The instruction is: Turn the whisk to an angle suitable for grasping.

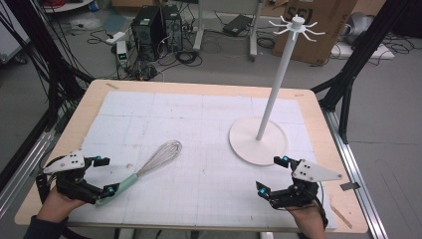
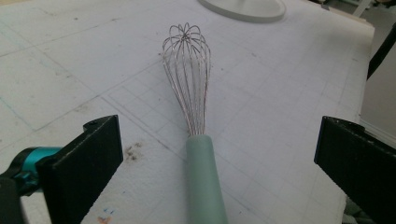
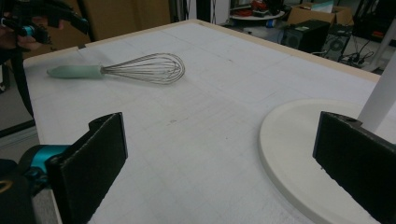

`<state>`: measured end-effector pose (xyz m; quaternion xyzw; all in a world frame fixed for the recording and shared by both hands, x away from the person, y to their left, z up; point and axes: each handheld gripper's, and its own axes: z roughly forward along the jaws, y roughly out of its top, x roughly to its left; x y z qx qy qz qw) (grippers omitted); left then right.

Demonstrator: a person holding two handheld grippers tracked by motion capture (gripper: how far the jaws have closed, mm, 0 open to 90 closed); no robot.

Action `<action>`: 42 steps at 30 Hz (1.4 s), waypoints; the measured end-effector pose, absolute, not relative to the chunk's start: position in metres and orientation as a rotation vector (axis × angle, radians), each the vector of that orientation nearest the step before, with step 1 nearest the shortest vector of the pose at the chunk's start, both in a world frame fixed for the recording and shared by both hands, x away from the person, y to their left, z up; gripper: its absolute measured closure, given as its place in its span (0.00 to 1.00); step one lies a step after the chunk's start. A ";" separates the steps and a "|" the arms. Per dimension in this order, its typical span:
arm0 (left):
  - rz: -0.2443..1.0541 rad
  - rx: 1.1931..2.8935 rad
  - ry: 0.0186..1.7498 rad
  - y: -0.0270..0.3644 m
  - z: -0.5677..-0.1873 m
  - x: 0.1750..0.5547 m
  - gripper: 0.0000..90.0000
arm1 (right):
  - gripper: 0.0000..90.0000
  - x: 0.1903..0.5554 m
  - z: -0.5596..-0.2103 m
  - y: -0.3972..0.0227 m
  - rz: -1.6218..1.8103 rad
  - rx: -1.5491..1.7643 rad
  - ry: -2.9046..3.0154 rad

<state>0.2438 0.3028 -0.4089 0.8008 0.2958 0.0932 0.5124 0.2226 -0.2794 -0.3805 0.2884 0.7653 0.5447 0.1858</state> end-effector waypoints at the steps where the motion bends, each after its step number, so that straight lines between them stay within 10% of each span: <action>1: 0.224 1.934 0.720 0.303 -0.408 0.243 0.02 | 0.02 0.222 -0.380 -0.280 1.533 0.813 2.155; 42: 0.155 2.380 0.795 0.286 -0.386 0.259 0.02 | 0.02 0.224 -0.385 -0.289 1.541 0.844 2.159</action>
